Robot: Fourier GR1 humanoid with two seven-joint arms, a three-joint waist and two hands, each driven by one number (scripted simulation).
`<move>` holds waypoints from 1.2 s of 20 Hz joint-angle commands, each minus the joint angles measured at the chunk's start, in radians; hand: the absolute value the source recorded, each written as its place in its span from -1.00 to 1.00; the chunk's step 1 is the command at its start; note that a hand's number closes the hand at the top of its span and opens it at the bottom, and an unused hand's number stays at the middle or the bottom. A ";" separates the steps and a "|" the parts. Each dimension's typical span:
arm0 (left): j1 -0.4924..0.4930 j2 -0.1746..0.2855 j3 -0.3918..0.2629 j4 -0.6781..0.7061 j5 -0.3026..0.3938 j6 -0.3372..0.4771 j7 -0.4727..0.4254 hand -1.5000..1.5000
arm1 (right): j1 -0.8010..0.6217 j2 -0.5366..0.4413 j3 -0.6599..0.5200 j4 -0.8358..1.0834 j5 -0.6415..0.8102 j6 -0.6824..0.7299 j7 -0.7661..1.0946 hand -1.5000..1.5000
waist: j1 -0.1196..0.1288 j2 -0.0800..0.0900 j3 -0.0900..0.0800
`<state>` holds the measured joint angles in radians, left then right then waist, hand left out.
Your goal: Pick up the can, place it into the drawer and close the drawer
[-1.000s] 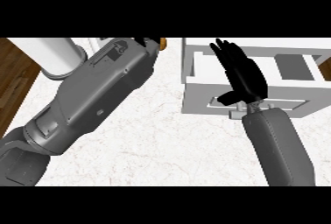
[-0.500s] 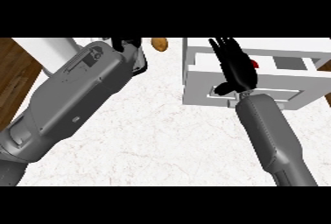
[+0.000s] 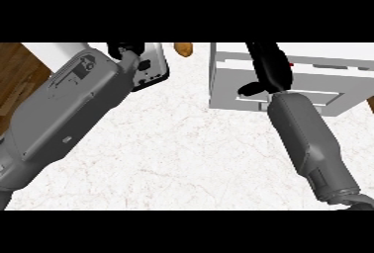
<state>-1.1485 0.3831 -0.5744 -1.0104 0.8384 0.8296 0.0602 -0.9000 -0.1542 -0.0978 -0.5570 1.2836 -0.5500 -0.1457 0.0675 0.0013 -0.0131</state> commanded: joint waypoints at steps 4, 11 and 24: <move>0.014 0.051 0.007 -0.099 -0.014 0.016 0.067 -1.00 | -0.118 -0.053 -0.076 0.188 -0.017 -0.090 -0.010 -1.00 | 0.024 0.020 0.016; 0.031 0.052 0.009 -0.136 -0.039 0.016 0.065 -1.00 | -0.219 -0.058 -0.081 0.287 0.025 -0.154 0.055 -1.00 | 0.044 0.034 0.015; 0.056 0.089 0.020 -0.195 -0.052 0.002 0.105 -1.00 | -0.332 -0.051 -0.218 0.344 -0.137 -0.002 -0.130 -1.00 | 0.049 0.041 0.018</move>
<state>-1.0976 0.4623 -0.5640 -1.1951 0.7873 0.8414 0.1632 -1.1830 -0.2015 -0.2275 -0.1889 1.2479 -0.5734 -0.1951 0.1129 0.0438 0.0073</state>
